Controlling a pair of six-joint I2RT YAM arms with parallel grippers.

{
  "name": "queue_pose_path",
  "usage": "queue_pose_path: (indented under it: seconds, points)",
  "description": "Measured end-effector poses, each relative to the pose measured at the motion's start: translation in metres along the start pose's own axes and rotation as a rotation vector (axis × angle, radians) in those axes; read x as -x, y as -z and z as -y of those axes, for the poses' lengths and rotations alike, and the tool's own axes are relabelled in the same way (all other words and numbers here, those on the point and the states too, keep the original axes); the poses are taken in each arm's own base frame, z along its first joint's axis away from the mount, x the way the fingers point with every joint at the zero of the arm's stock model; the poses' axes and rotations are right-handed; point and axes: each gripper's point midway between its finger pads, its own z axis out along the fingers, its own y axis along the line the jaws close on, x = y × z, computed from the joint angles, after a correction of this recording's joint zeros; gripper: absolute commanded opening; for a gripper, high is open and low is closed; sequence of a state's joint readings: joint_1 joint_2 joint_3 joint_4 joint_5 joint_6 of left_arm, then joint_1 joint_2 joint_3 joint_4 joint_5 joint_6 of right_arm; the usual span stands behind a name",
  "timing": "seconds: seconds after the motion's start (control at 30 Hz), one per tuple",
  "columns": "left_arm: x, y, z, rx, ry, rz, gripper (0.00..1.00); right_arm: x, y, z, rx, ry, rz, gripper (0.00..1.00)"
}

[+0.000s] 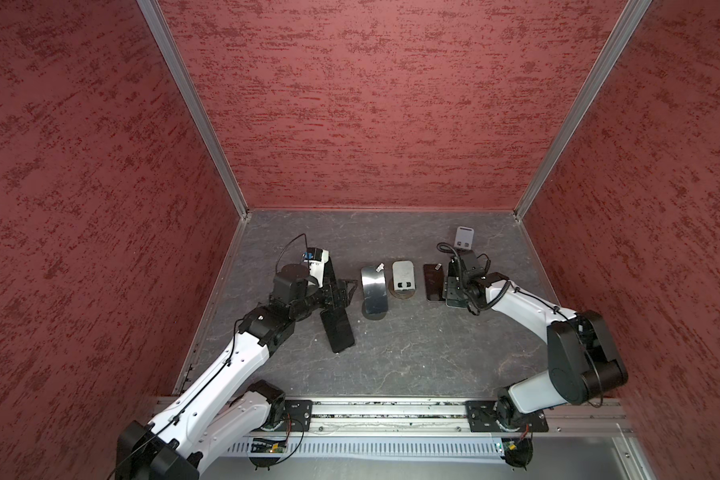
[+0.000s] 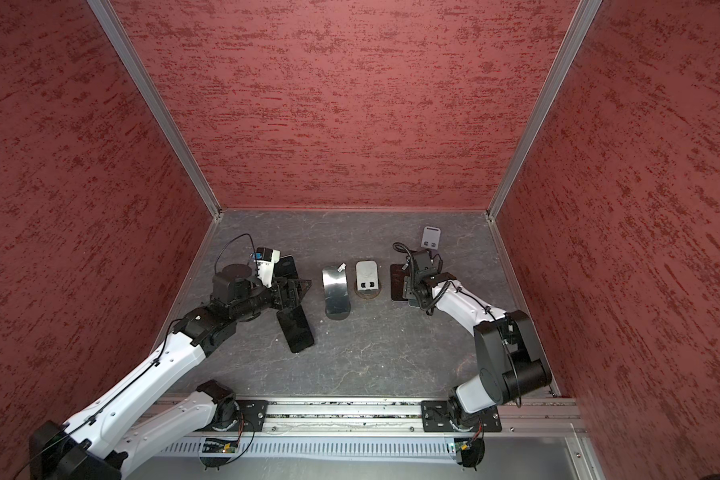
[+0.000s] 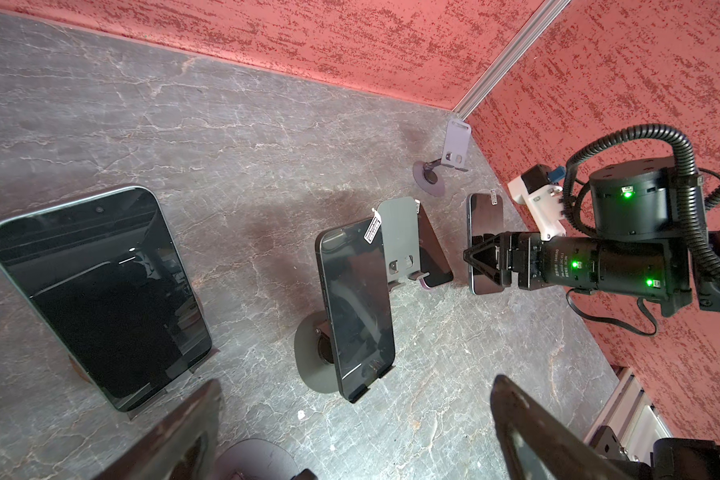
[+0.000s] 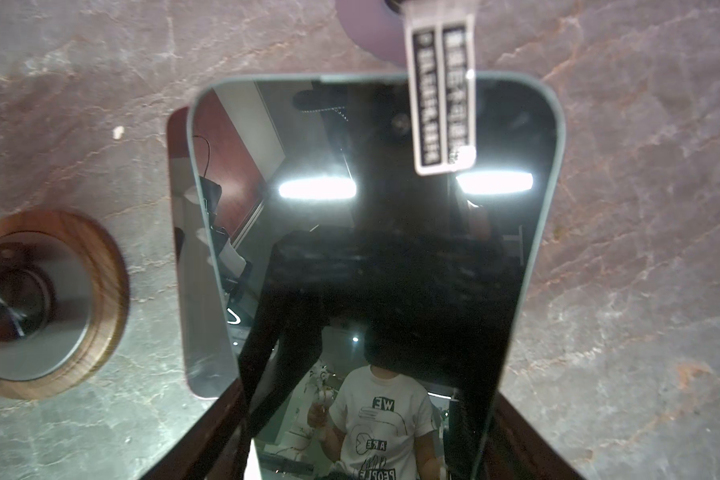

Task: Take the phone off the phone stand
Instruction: 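Carry the black phone beside the pink-edged phone and lower it flat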

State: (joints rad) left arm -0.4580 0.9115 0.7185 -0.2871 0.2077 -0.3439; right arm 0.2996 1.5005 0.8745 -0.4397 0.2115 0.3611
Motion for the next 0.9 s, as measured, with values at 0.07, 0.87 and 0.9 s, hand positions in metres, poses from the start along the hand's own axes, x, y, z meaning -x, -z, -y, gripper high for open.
queue_pose_path:
  seconds: [0.07,0.87,0.9]
  points:
    - [0.000,0.000,0.001,-0.002,-0.001,-0.001,0.99,-0.002,-0.001,0.005,-0.006,-0.006,-0.003,0.59]
    - [-0.001,0.000,0.001,0.003,-0.004,0.001,0.99,-0.014,-0.032,0.036,-0.030,-0.039,-0.064,0.62]
    - [-0.001,0.000,0.001,0.005,-0.004,0.001,0.99,-0.016,-0.035,0.037,-0.032,-0.038,-0.072,0.63]
